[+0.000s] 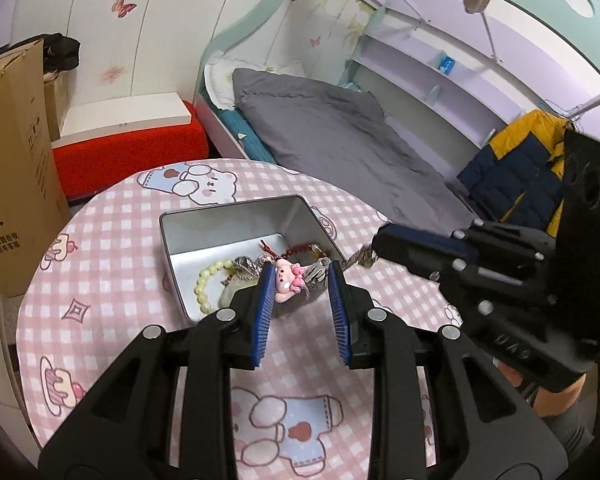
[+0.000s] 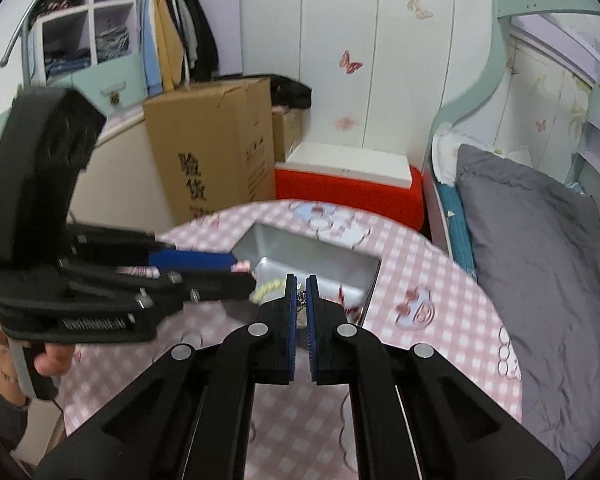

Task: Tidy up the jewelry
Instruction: 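Grasp the pink bunny charm with the left gripper while the right grasps the pearl chain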

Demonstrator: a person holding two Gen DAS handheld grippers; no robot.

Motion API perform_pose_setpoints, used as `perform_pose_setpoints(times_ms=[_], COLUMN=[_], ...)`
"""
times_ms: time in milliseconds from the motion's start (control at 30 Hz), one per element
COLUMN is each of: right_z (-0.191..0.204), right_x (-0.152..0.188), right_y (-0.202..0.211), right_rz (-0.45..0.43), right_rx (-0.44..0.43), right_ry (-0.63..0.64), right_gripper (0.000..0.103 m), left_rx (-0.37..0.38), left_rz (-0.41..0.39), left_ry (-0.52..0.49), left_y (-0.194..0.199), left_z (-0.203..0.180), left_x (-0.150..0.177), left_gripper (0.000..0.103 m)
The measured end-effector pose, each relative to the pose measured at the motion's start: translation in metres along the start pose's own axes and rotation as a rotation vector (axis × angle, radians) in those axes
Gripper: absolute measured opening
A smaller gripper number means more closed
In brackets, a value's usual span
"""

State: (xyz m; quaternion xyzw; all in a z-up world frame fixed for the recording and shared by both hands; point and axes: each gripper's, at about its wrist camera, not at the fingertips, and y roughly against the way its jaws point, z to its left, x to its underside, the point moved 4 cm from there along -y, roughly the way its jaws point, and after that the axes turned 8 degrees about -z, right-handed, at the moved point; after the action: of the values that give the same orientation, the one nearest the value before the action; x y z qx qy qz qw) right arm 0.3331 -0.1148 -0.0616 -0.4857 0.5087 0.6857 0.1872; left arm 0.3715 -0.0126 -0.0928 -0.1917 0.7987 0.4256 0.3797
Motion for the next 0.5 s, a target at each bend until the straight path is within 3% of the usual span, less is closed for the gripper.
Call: perform_pose_setpoints(times_ms=[267, 500], right_z=[-0.008, -0.014], right_x=[0.007, 0.013], right_y=[-0.037, -0.038], right_rz=[0.050, 0.062], right_rx=[-0.001, -0.005], right_ry=[-0.046, -0.068], right_gripper=[0.003, 0.003], left_rx=[-0.040, -0.084], left_rz=[0.057, 0.076], left_ry=[0.025, 0.022], left_y=[-0.033, -0.046], left_z=[0.018, 0.027], left_x=[0.005, 0.008], left_gripper=[0.027, 0.027])
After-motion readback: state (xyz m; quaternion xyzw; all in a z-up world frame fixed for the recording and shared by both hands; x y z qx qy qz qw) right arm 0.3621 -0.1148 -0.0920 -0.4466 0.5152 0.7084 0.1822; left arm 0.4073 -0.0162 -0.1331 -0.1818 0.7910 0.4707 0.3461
